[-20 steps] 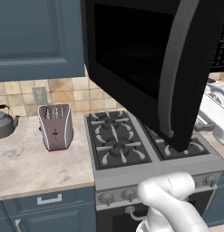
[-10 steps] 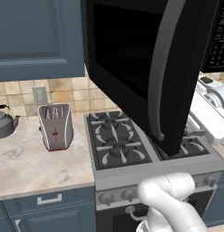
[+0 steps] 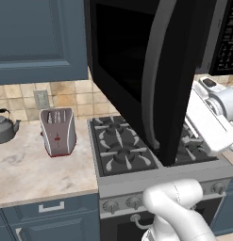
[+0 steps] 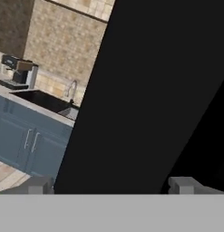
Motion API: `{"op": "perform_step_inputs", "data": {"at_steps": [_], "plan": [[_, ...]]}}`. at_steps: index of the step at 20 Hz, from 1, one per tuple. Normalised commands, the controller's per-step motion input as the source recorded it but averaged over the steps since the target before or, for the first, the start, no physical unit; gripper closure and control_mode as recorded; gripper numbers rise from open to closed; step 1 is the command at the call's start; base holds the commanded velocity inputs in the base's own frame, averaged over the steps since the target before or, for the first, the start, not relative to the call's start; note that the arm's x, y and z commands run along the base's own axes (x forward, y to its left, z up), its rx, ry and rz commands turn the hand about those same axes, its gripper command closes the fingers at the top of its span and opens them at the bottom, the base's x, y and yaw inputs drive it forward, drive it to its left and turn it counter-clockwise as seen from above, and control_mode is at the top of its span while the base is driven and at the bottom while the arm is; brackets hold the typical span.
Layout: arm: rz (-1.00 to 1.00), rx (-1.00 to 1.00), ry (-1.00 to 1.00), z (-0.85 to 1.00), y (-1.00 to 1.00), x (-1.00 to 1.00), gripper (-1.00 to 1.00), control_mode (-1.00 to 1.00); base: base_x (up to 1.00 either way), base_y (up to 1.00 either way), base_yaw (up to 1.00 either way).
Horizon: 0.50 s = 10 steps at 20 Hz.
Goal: Pick the eggplant from the counter and place it in the microwave. Then turn on the microwave.
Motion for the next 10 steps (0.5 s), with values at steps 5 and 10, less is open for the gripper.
{"op": "perform_step_inputs", "data": {"at_steps": [5,10], "plan": [[-0.02,-0.01,-0.08,0.00,0.24,0.07,-1.00,-1.00,0.00,0.00,0.00],[-0.03,0.00,-0.05,0.00,0.23,0.10,-1.00,-1.00,0.00,0.00,0.00]]}}
